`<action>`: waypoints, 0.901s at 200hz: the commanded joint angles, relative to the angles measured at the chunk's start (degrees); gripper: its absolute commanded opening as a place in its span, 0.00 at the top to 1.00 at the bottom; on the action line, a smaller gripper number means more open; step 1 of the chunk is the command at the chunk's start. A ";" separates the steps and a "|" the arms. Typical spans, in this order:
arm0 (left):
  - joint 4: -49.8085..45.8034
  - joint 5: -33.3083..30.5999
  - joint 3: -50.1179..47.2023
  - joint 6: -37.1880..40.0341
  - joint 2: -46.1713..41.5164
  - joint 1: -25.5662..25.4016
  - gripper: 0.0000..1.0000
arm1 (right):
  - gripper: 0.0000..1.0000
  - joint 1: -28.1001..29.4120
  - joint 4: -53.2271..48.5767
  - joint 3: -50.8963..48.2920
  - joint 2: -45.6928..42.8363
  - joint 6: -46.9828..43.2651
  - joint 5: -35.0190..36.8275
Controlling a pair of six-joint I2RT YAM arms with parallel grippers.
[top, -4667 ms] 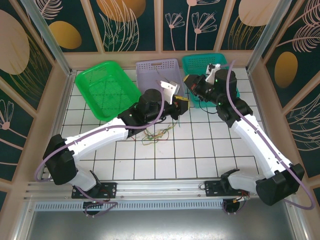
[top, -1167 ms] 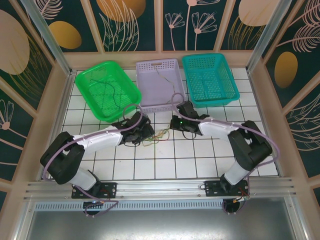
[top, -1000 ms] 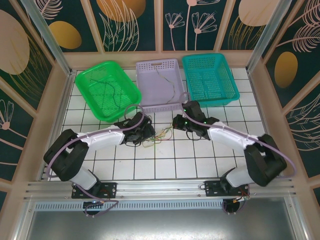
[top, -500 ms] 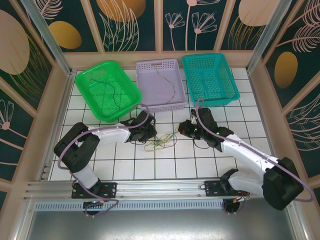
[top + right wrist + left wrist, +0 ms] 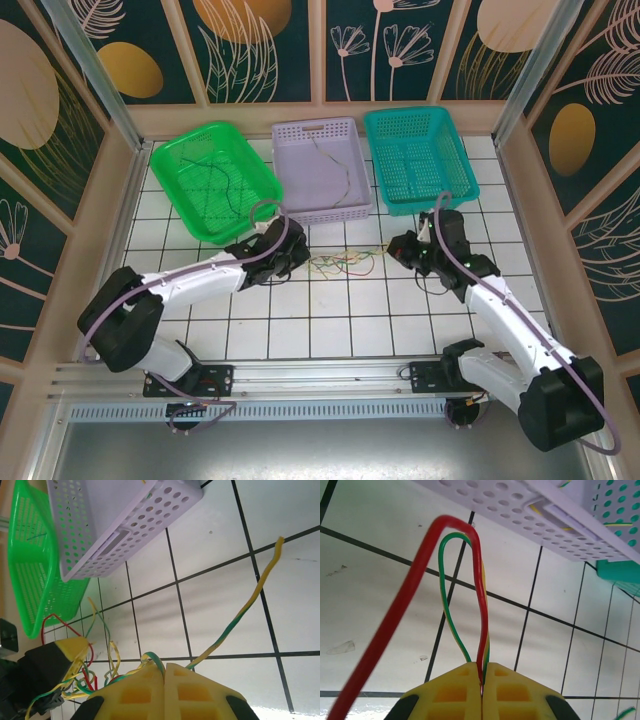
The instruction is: Untangle the cables
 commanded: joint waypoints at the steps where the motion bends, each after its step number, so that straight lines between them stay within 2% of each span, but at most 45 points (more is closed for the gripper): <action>1: -14.14 -9.75 -3.11 1.62 -0.90 1.62 1.00 | 1.00 -4.80 -5.00 1.75 -0.73 -1.46 9.84; 39: -17.22 -11.67 -3.98 1.39 -3.17 1.66 1.00 | 1.00 -8.56 -6.33 2.59 -0.22 -0.39 12.41; 62: -15.34 -10.01 -5.29 1.62 -4.40 1.62 1.00 | 1.00 -9.32 -3.43 2.39 2.13 -0.77 8.36; 91: -10.55 -5.72 -6.19 1.52 -4.38 1.62 1.00 | 1.00 -6.23 -1.92 1.57 5.08 0.55 6.25; 117: -2.65 -0.84 -6.60 2.17 -5.91 1.58 1.00 | 1.00 -2.71 -0.43 -1.82 6.19 7.62 2.33; 137: 5.29 5.39 -6.46 2.50 -7.70 1.63 1.00 | 0.79 2.53 4.68 -6.14 6.40 15.12 -0.30; 146: 6.79 7.30 -5.65 2.37 -8.22 1.62 1.00 | 0.72 3.81 7.28 -7.74 6.21 18.02 -0.88; 180: 3.47 10.09 -3.05 -3.27 -8.90 1.62 1.00 | 0.68 3.90 12.95 -12.02 3.52 26.47 -4.04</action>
